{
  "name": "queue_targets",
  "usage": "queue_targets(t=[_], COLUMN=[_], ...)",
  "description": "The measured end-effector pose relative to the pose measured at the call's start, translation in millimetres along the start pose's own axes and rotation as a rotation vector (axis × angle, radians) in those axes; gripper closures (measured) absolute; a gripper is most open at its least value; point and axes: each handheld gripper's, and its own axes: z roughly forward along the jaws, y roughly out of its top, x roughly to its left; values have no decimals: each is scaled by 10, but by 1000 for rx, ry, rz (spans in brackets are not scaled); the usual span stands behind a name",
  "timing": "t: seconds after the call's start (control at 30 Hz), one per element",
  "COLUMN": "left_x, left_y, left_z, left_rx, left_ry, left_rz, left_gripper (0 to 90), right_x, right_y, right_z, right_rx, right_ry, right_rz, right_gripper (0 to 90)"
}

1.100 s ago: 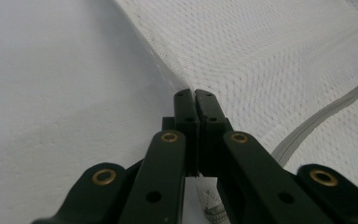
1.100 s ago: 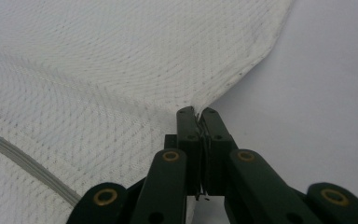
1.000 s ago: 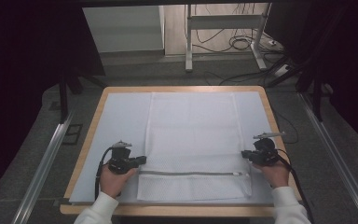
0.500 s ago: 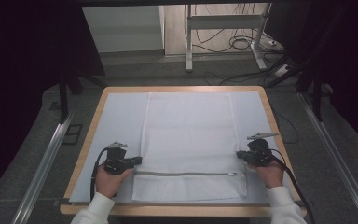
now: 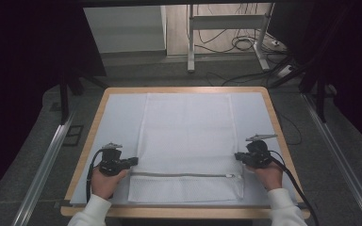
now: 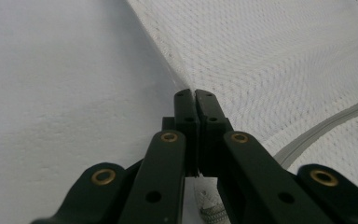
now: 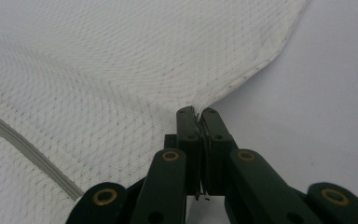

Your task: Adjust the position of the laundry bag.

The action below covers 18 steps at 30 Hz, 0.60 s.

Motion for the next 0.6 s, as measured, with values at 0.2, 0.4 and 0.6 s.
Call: queue_targets(t=[0.2,0.4,0.6], left_x=[37,30,-39], left_y=[-21,-29,-5], left_z=[-21,-1,-36], left_rx=[1,10,-36], left_ry=[5,14,44], left_rz=[-5,1,54], left_gripper=[895,893,627], right_x=[37,40,16], right_y=[5,1,-11], right_z=[46,53,3], right_rx=[7,10,-33], right_ry=[4,6,-50], right_rz=[-10,-12,-32], right_gripper=[866,861,576])
